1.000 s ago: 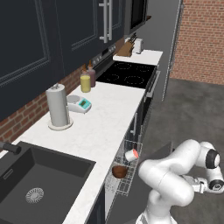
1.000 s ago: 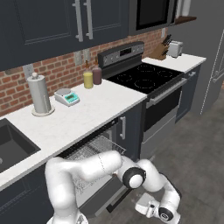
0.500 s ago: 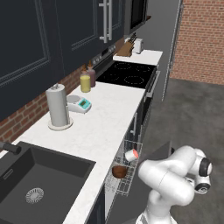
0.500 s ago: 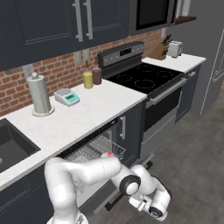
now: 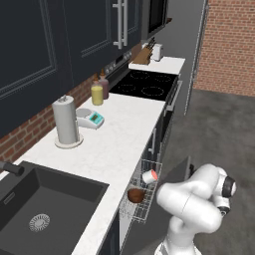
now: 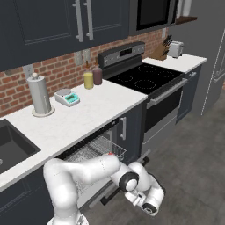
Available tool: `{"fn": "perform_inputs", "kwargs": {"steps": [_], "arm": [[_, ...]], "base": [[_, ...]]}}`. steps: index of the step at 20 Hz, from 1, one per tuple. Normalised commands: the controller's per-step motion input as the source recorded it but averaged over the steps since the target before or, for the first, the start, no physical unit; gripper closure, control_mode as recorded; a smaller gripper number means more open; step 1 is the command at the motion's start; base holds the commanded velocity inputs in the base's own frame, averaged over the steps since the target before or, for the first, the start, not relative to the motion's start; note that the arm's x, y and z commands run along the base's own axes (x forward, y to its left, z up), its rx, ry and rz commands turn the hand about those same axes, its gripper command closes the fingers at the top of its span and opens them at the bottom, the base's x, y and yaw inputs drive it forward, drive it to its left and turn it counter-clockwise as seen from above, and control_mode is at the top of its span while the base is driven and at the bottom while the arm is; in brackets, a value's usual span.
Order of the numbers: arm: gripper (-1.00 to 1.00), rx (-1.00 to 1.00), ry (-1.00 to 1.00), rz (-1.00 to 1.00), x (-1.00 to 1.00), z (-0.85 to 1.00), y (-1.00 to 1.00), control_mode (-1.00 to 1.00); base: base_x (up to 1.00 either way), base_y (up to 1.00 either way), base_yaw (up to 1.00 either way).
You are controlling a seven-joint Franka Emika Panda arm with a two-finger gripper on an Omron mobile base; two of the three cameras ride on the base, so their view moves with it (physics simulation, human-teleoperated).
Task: Pick up the cup and bowl from the counter, place them in the dishwasher, and close the dishwasher door.
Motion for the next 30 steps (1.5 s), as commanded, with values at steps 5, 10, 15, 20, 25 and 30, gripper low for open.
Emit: {"fn": "perform_inputs", "kwargs": {"steps": [5,10,15,20,25,30], "arm": [[-1.00,0.01,-0.05,0.00,0.34,0.14,1.00,-1.00],[-1.00,0.00,-0.06,0.00,0.38,0.29,1.00,-1.00],[-1.00,0.00,-0.02,0.00,0.33,0.38,1.00,-1.00],[-1.00,0.00,0.00,-0.01,0.36,0.32,1.00,-1.00],[-1.00,0.00,0.00,-0.04,0.39,0.19,1.00,-1.00],[-1.00,0.00,0.01,-0.05,0.39,0.05,1.00,-1.00]], "base": [[0.00,0.00,0.00],[0.00,0.00,0.00],[0.00,0.00,0.00],[0.00,0.00,0.00],[0.00,0.00,0.00],[0.00,0.00,0.00]]}}
